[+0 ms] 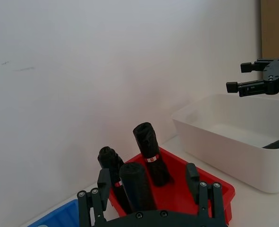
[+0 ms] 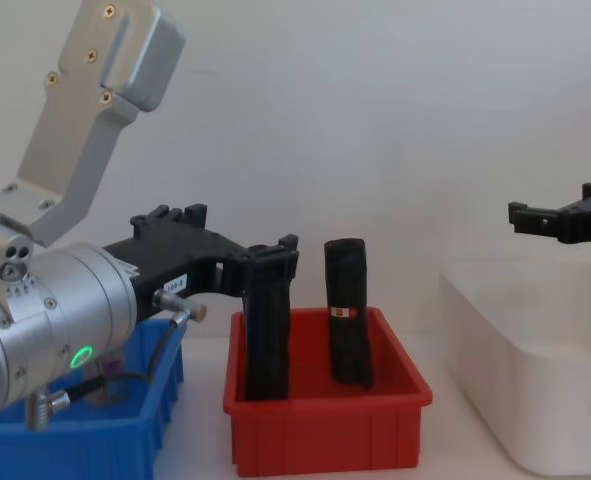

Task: Pick the cotton swabs from the blue box and place them into the white box.

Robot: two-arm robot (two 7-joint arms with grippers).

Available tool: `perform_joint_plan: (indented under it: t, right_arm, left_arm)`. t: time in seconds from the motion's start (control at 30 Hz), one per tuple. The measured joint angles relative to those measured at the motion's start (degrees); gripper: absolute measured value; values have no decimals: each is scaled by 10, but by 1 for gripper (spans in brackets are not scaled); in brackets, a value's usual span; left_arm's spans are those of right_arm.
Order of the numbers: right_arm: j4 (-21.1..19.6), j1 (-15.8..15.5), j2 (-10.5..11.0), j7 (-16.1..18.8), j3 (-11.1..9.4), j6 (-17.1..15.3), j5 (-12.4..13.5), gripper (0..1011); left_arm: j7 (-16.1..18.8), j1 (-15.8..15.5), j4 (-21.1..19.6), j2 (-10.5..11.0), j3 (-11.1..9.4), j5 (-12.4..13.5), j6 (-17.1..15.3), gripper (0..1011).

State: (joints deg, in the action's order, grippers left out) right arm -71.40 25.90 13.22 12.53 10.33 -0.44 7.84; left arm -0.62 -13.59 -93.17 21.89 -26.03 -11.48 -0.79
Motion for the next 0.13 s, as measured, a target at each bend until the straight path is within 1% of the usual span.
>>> perform_joint_plan:
  t: [0.13]
  right_arm:
    - [0, 0, 0, 0, 0, 0, 0, 1002]
  left_arm:
    - [0, 0, 0, 0, 0, 0, 0, 1000]
